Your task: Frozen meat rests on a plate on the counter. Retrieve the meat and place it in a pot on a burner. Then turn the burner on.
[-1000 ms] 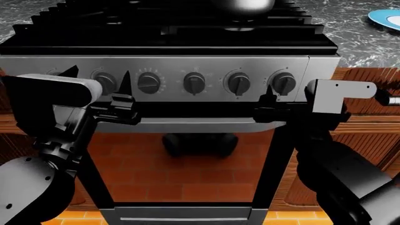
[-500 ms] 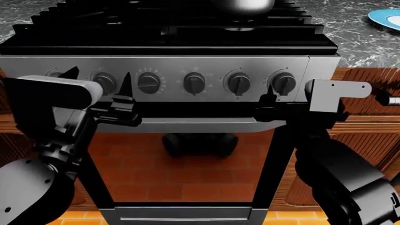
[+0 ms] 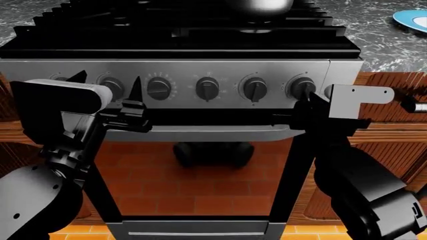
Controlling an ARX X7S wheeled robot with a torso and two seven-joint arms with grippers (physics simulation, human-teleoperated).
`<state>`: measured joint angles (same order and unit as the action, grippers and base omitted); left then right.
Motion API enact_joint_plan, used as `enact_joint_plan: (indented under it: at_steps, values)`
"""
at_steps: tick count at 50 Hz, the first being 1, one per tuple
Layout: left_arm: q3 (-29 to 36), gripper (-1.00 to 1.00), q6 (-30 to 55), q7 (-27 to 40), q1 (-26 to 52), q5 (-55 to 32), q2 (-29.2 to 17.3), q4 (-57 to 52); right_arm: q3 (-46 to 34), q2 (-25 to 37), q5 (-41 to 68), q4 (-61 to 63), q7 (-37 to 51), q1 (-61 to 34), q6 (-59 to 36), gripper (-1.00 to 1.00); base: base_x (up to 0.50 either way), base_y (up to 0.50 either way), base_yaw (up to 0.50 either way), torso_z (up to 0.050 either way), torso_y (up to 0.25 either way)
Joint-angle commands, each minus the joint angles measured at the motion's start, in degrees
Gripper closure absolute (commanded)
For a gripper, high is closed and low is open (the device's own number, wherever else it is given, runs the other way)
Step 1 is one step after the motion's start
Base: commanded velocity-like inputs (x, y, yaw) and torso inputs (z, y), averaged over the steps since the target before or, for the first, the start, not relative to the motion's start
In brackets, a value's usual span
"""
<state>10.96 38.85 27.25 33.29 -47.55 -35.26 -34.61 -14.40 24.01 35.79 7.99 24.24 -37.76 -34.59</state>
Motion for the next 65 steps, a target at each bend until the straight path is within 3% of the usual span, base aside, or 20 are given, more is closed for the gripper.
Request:
enact_joint_plan:
  at_steps: [1, 16, 31, 65]
  values:
    - [-0.04, -1.00, -0.14, 0.17, -0.20, -0.12, -0.08, -0.17, -0.28, 0.13, -0.65, -0.68, -0.29, -0.41, 0.27, 1.00, 0.00, 0.00, 0.00, 0.000, 0.000]
    - [0.05, -1.00, -1.10, -0.44, -0.30, 0.45, -0.10, 0.72, -2.29, 0.73, -2.56, -0.88, -0.91, -1.00, 0.87, 1.00, 0.00, 0.00, 0.00, 0.000, 0.000]
    - [0.10, -1.00, -1.41, -0.44, -0.44, 0.51, -0.22, 0.70, -16.74, 6.43, -22.23, -3.72, -2.09, -6.00, 6.58, 1.00, 0.00, 0.00, 0.00, 0.000, 0.000]
    - [0.93, -1.00, 0.08, 0.69, 0.81, -0.31, -0.39, -0.22, -24.03, 10.74, -30.48, -9.23, -6.25, -8.68, 10.05, 1.00, 0.01, 0.00, 0.01, 0.000, 0.000]
